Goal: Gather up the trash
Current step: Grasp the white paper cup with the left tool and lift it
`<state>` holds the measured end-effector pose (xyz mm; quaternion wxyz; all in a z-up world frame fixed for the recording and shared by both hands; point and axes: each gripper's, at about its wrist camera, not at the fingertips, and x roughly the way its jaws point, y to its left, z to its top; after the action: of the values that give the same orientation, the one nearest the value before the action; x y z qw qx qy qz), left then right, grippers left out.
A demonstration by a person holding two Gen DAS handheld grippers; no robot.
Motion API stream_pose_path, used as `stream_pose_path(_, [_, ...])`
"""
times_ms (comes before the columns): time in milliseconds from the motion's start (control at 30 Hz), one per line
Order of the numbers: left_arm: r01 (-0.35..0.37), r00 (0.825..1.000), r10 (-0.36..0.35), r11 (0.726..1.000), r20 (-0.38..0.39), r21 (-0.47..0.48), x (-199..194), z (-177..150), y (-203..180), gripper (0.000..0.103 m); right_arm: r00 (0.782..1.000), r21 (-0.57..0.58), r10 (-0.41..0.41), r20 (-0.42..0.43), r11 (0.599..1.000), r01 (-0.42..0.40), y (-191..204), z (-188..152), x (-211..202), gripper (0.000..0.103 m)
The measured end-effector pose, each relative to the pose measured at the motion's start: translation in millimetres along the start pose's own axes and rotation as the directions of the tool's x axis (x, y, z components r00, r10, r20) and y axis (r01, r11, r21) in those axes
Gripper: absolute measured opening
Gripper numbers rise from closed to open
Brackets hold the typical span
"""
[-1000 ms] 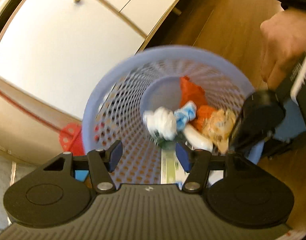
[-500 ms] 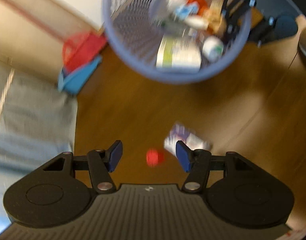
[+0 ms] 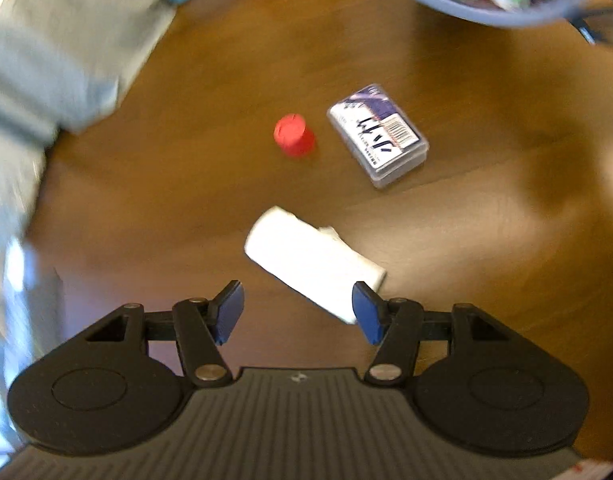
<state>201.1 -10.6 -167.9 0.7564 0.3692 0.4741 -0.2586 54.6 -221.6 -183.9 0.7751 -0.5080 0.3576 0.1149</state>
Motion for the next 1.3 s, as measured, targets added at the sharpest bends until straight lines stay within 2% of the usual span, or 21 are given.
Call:
stream_pose_path(100, [0.06, 0.998, -0.065, 0.98, -0.019, -0.188, 14.8, -1.3, 12.1, 0.06, 1.0, -0.004, 0.001, 0.0, 1.0, -0.001, -0.1, 0.4, -0.2, 0.0])
stream_pose_path(167, [0.08, 0.995, -0.092, 0.95, -0.024, -0.303, 22.8, -2.2, 21.1, 0.061, 1.0, -0.009, 0.002, 0.001, 1.0, -0.002, 0.1, 0.4, -0.4, 0.0])
stream_pose_path(233, [0.101, 0.992, -0.121, 0.905, -0.024, -0.413, 33.3, -2.3, 30.5, 0.061, 1.0, -0.011, 0.002, 0.0, 1.0, -0.002, 0.9, 0.5, -0.3, 0.0])
stream_pose_path(367, [0.126, 0.987, -0.162, 0.834, -0.021, -0.538, 50.0, 1.1, 40.1, 0.061, 1.0, -0.012, 0.002, 0.001, 1.0, -0.002, 0.9, 0.3, -0.4, 0.0])
stream_pose_path(467, [0.128, 0.983, -0.179, 0.811, -0.033, -0.571, 62.4, 5.5, 40.5, 0.061, 1.0, -0.013, 0.002, 0.001, 1.0, -0.002, 1.3, 0.0, -0.7, 0.0])
stream_pose_path(600, [0.117, 0.981, -0.183, 0.827, -0.067, -0.55, 74.1, 8.2, 34.0, 0.059, 1.0, -0.011, 0.002, 0.001, 1.0, -0.002, 1.3, 0.0, -0.7, 0.0])
stream_pose_path(767, [0.123, 0.98, -0.177, 0.89, -0.085, -0.439, 72.2, 4.9, 23.4, 0.055, 1.0, -0.011, 0.002, 0.0, 1.0, -0.002, 2.0, -1.0, -1.4, 0.0])
stream_pose_path(833, [0.124, 0.982, -0.166, 0.929, -0.093, -0.347, 66.7, 2.3, 16.0, 0.055, 1.0, -0.01, 0.002, 0.0, 1.0, -0.002, 1.8, -0.7, -1.3, 0.0])
stream_pose_path(867, [0.124, 0.984, -0.153, 0.958, -0.093, -0.258, 61.5, 0.9, 9.0, 0.055, 1.0, -0.01, 0.001, 0.0, 1.0, -0.001, 1.7, -0.7, -1.3, 0.0])
stream_pose_path(933, [0.117, 0.988, -0.124, 0.99, -0.09, -0.078, 51.8, -4.0, -4.8, 0.055, 1.0, -0.007, 0.0, 0.001, 1.0, 0.0, 2.2, -2.0, -1.9, 0.0])
stream_pose_path(1000, [0.113, 0.991, -0.11, 0.992, -0.078, 0.046, 42.8, -12.0, -13.9, 0.056, 1.0, -0.009, 0.0, 0.0, 1.0, 0.0, 3.1, -3.1, -1.9, 0.0])
stream_pose_path(1033, [0.119, 0.991, -0.115, 0.991, -0.076, 0.058, 40.1, -15.6, -14.4, 0.056, 1.0, -0.009, 0.0, 0.0, 1.0, 0.0, 2.9, -3.0, -2.0, 0.0])
stream_pose_path(1067, [0.125, 0.99, -0.123, 0.992, -0.066, 0.033, 37.7, -19.5, -11.7, 0.057, 1.0, -0.009, 0.0, -0.001, 1.0, 0.0, 3.1, -3.2, -2.0, 0.0])
stream_pose_path(1100, [0.12, 0.991, -0.12, 0.993, -0.057, -0.008, 36.8, -22.8, -7.7, 0.064, 1.0, -0.008, -0.001, -0.001, 1.0, 0.001, 3.2, -3.0, -1.8, 0.0])
stream_pose_path(1133, [0.114, 0.992, -0.117, 0.991, -0.048, -0.065, 36.7, -26.2, -2.5, 0.066, 1.0, -0.007, -0.001, -0.002, 1.0, 0.001, 3.3, -2.9, -1.7, 0.0])
stream_pose_path(1233, [0.116, 0.991, -0.127, 0.967, -0.034, -0.228, 39.8, -33.0, 10.9, 0.066, 1.0, -0.008, -0.001, -0.002, 1.0, 0.001, 3.3, -2.2, -1.5, 0.0])
stream_pose_path(1300, [0.117, 0.991, -0.131, 0.947, -0.025, -0.298, 41.7, -37.9, 15.3, 0.066, 1.0, -0.009, 0.0, -0.002, 1.0, 0.0, 3.2, -2.3, -1.5, 0.0])
